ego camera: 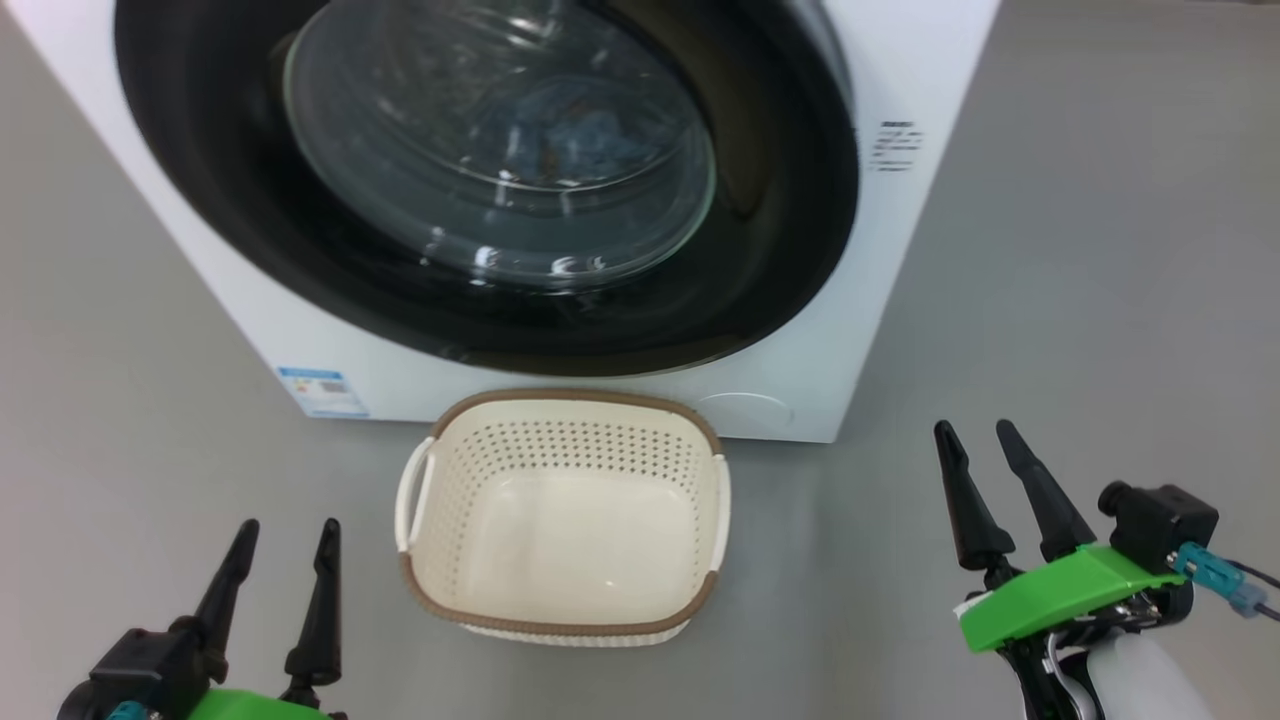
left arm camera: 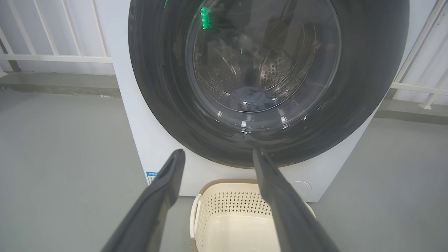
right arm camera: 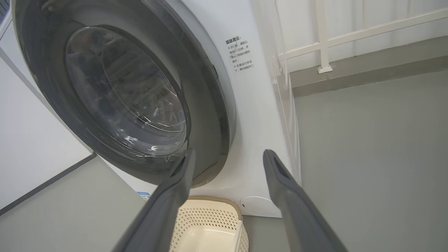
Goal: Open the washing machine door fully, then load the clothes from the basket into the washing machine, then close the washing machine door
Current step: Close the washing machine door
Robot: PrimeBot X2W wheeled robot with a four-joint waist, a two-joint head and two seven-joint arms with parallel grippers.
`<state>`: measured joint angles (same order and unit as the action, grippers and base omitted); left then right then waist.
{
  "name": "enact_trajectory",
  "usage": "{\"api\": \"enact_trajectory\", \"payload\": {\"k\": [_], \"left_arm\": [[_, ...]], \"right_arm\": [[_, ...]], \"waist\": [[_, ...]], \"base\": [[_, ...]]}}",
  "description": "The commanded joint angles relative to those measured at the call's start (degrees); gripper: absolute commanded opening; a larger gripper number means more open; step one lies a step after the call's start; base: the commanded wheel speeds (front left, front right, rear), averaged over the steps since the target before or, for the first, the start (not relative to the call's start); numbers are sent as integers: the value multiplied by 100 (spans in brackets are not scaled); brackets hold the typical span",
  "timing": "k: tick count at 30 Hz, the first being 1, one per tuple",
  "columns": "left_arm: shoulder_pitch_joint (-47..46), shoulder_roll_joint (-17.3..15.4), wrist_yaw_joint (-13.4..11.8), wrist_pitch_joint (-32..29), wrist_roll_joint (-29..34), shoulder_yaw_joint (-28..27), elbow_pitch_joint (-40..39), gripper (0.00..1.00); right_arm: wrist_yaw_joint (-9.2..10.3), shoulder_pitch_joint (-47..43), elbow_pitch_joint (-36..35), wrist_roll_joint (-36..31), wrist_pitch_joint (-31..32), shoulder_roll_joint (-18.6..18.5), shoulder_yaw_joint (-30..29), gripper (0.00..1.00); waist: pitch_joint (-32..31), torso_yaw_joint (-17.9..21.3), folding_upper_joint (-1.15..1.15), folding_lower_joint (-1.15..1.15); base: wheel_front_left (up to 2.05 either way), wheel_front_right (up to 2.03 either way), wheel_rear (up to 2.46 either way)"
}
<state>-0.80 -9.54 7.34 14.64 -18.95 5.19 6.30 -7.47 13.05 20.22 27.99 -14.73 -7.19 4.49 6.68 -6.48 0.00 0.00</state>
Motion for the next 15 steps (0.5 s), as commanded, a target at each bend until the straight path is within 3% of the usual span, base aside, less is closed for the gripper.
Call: {"api": "enact_trajectory", "payload": {"k": [1, 15], "left_arm": [[-59, -150, 14, 36, 32, -221, -102, 100], [2, -212, 14, 36, 86, -339, -77, 100]], "right_arm": [[-2, -51, -156, -16, -27, -18, 93, 100], [-2, -339, -211, -52, -27, -123, -84, 100]], "waist": [[-89, 145, 0, 0], [-175, 543, 0, 0]], "base": [[0, 0, 0], [0, 0, 0]]}}
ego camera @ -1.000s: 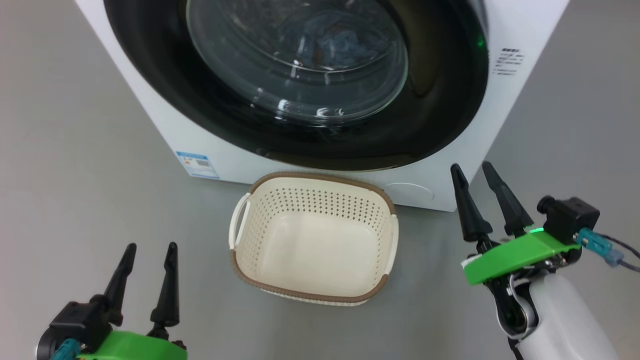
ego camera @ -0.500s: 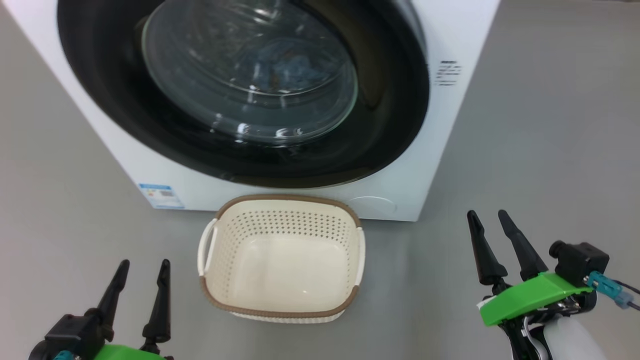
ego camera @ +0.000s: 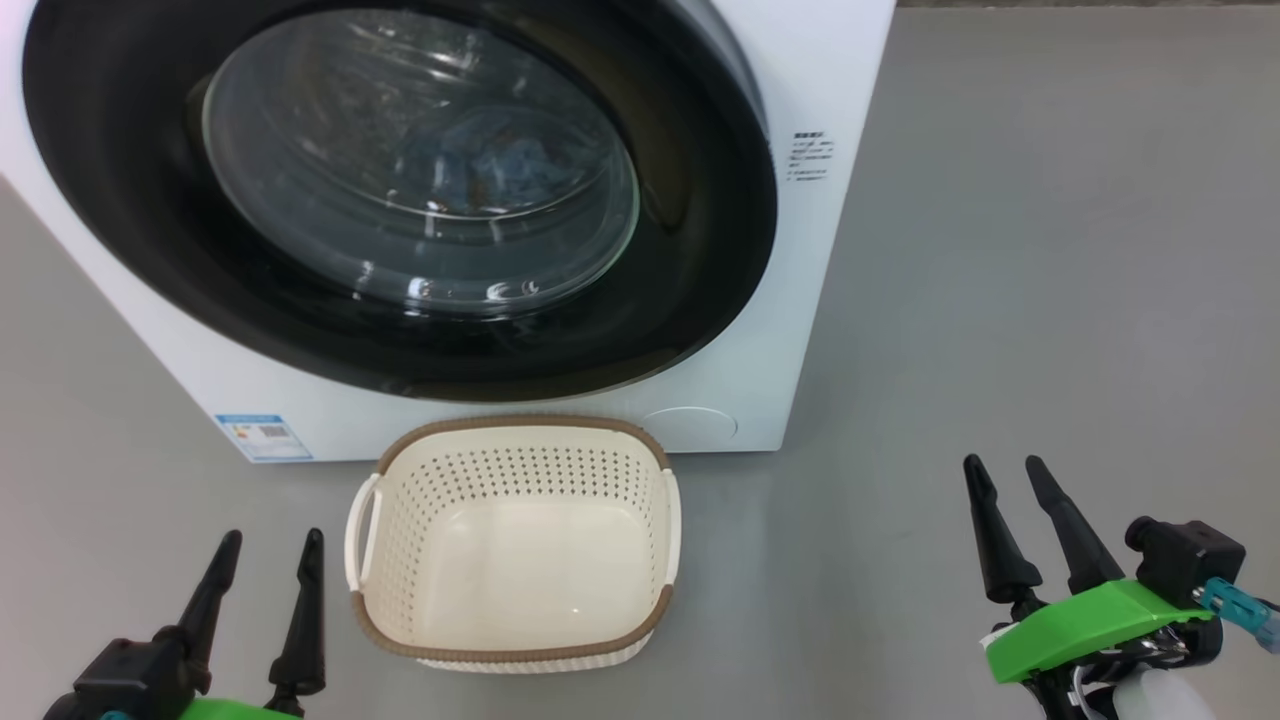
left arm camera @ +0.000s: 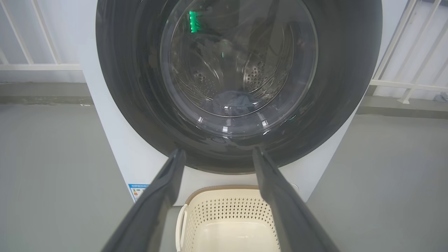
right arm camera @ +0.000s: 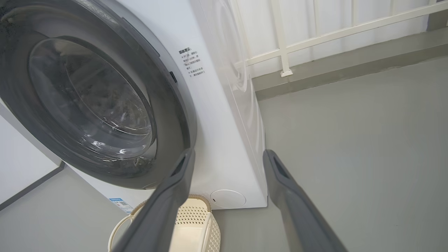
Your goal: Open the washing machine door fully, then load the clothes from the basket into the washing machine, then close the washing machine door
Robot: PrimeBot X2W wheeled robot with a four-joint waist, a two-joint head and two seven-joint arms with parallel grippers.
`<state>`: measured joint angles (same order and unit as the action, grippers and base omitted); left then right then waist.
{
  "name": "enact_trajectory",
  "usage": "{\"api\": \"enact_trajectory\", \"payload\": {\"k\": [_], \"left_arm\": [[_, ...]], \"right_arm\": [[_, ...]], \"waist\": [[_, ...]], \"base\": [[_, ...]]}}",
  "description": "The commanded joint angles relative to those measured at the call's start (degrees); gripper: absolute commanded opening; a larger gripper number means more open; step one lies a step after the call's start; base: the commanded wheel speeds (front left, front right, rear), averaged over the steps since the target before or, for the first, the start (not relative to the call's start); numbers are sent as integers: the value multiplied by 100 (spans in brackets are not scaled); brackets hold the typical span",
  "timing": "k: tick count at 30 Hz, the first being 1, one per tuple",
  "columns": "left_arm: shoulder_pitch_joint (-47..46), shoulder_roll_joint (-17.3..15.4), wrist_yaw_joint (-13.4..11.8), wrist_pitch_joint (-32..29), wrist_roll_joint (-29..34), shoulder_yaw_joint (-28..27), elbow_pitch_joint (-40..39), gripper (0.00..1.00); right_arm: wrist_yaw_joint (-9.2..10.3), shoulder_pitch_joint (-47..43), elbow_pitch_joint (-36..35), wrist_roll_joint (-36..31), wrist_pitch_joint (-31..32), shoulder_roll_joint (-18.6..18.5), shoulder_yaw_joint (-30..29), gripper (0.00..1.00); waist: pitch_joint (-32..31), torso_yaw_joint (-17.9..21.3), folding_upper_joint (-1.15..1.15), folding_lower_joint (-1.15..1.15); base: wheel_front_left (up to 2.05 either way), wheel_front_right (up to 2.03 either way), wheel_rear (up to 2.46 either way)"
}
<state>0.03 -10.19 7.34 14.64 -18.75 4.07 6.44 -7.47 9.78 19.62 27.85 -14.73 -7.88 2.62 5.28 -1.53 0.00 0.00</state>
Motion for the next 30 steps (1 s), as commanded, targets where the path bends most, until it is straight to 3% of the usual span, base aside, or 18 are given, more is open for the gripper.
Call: {"api": "enact_trajectory", "payload": {"k": [1, 30], "left_arm": [[-70, -150, 14, 36, 80, -234, -94, 100], [6, -79, 14, 36, 226, -456, -383, 100]], "right_arm": [[-2, -31, -155, -36, -27, -63, 77, 100], [-2, -278, -402, -106, -27, -19, -229, 100]], "waist": [[-46, 69, 0, 0], [8, 197, 0, 0]], "base": [[0, 0, 0], [0, 0, 0]]}}
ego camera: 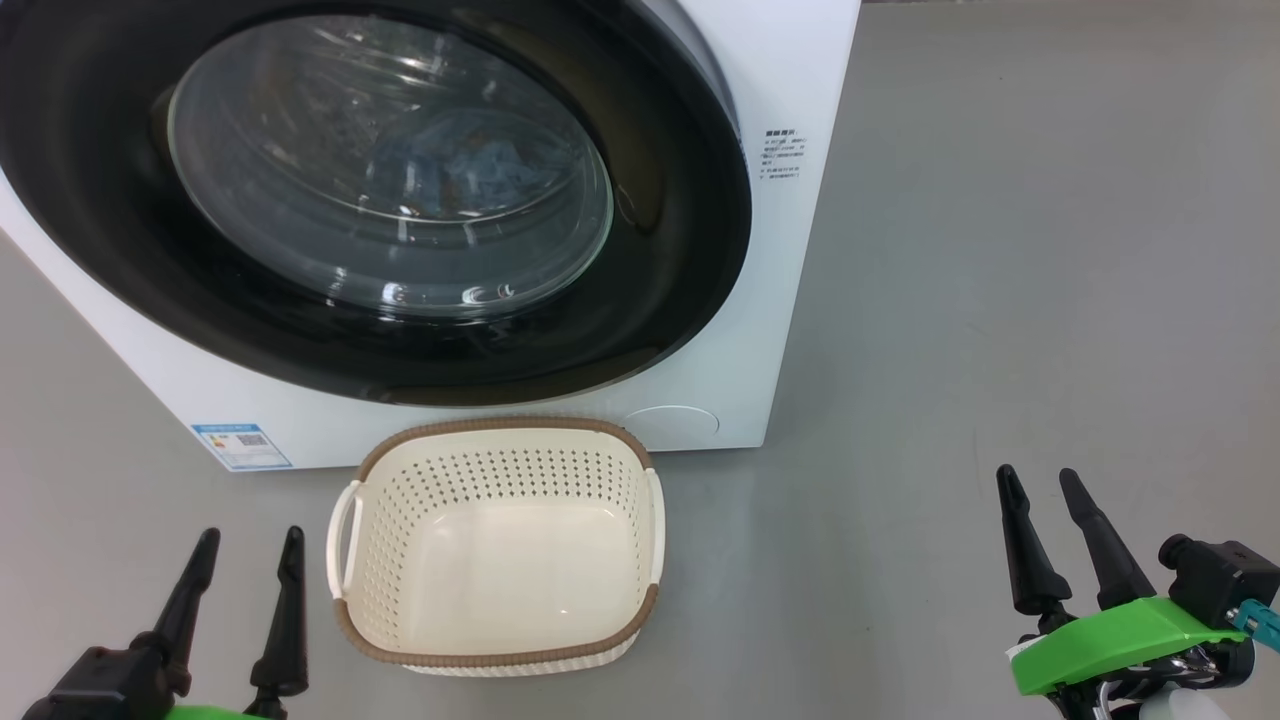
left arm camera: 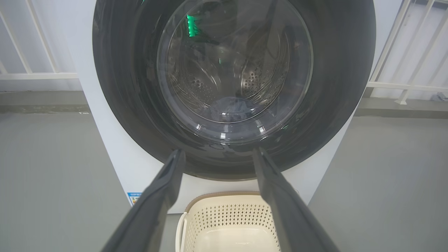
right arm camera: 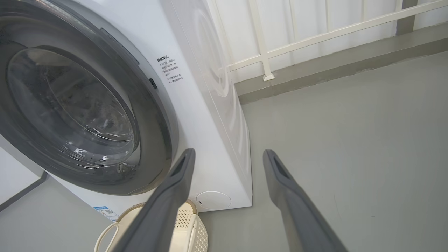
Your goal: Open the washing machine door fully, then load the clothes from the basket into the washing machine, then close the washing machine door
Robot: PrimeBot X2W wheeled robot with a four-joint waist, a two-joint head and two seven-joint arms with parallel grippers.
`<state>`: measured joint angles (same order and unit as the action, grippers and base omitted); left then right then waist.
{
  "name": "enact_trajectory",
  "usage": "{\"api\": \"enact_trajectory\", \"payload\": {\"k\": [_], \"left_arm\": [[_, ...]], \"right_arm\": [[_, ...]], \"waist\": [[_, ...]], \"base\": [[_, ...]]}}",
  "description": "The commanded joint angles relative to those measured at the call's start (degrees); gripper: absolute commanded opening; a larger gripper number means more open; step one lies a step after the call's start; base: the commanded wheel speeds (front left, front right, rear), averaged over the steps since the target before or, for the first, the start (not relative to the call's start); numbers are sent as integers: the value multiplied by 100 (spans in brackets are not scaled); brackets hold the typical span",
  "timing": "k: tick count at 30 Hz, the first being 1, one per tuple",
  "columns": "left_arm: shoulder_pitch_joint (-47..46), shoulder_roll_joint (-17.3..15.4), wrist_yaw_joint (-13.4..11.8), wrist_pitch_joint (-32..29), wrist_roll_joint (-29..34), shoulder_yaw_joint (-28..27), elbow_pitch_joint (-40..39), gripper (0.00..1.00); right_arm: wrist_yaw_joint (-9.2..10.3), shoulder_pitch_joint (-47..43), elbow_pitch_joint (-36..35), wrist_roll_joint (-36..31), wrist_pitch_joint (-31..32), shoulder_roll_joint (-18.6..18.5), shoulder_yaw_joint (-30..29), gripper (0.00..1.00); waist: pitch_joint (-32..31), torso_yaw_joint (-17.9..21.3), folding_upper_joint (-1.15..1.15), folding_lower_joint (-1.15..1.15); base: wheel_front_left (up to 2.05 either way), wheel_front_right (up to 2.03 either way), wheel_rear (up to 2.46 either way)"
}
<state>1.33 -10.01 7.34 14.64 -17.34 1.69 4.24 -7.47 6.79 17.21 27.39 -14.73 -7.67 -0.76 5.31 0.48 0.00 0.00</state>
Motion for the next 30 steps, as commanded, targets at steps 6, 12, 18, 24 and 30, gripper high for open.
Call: {"api": "enact_trajectory", "payload": {"k": [6, 12, 18, 24, 30], "left_arm": [[-115, -86, 14, 36, 68, -225, -172, 100], [0, 11, 0, 0, 17, -19, -5, 0], [80, 250, -2, -7, 10, 90, 349, 0], [111, 341, -3, -75, -309, 122, 488, 0], [68, 340, -3, -156, -691, 102, 520, 0]], "right_arm": [[-2, 25, -157, -67, -27, -41, 117, 100], [0, 0, -4, -1, 0, 7, 0, 0], [0, -113, 384, 18, 12, 137, 18, 0], [0, -195, 477, 279, 96, 202, -4, 0], [0, -188, 444, 590, 196, 216, -31, 0]], "waist": [[-5, -8, 0, 0], [-20, -1, 0, 0], [-24, 0, 0, 0], [-52, -2, 0, 10], [-71, -4, 0, 1]], "base": [[0, 0, 0], [0, 0, 0], [0, 0, 0], [0, 0, 0], [0, 0, 0]]}}
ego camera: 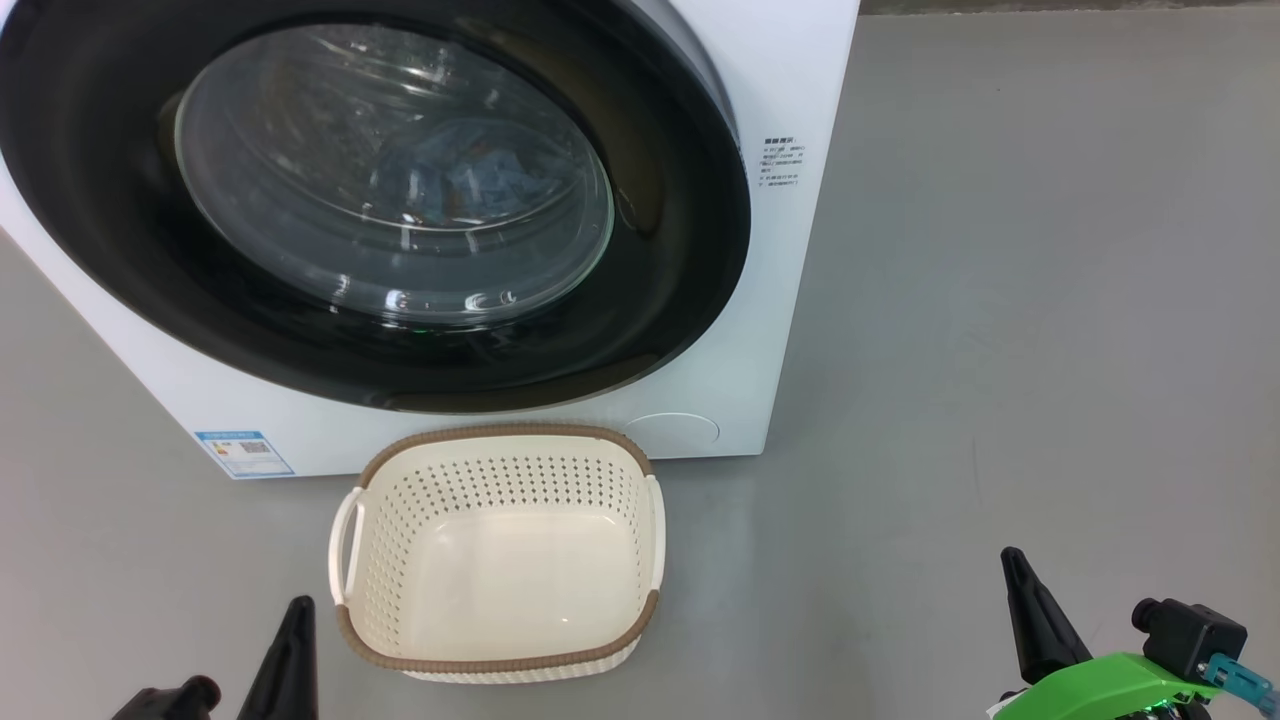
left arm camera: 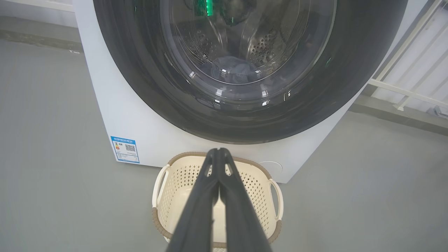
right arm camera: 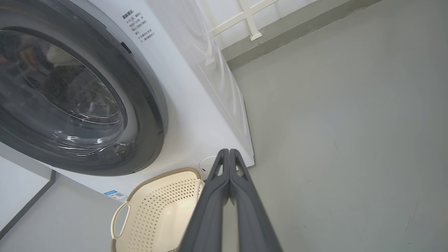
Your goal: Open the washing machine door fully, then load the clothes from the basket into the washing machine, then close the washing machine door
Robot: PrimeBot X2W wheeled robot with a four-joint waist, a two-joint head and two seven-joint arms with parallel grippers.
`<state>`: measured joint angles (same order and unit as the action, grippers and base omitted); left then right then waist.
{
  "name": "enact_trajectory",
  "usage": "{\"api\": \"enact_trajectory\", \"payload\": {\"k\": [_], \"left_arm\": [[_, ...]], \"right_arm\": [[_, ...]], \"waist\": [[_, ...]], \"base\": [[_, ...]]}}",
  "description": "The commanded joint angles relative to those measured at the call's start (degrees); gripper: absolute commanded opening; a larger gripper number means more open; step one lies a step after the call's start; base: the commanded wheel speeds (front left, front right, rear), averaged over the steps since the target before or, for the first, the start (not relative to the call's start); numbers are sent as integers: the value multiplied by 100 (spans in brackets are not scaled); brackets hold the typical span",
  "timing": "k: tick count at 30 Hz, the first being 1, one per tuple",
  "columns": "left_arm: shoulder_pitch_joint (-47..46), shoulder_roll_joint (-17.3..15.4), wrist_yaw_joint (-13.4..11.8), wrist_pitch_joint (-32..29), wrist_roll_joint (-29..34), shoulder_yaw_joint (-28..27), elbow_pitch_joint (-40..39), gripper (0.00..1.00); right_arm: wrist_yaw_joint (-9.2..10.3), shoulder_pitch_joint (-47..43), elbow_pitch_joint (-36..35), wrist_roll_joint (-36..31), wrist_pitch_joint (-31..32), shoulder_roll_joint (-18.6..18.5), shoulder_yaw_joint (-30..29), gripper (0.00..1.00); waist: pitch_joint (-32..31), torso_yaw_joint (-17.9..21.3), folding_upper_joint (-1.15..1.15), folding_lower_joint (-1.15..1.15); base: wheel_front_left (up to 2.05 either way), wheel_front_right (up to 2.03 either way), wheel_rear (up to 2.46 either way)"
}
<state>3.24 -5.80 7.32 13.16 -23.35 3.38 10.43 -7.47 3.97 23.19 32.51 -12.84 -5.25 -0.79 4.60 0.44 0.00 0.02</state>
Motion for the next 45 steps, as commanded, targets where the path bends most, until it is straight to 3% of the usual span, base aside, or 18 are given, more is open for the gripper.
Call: {"api": "enact_trajectory", "payload": {"k": [1, 45], "left_arm": [[-133, -82, -1, -21, -154, -71, -93, 0], [-439, -31, 7, -660, -2823, -294, 83, 0]], "right_arm": [[0, 97, -159, 130, 24, -25, -34, 0], [-1, 149, -443, 2352, 753, 74, -242, 0]], "waist": [[-2, -1, 0, -1], [-169, -17, 0, -1]], "base": [[0, 0, 0], [0, 0, 0]]}}
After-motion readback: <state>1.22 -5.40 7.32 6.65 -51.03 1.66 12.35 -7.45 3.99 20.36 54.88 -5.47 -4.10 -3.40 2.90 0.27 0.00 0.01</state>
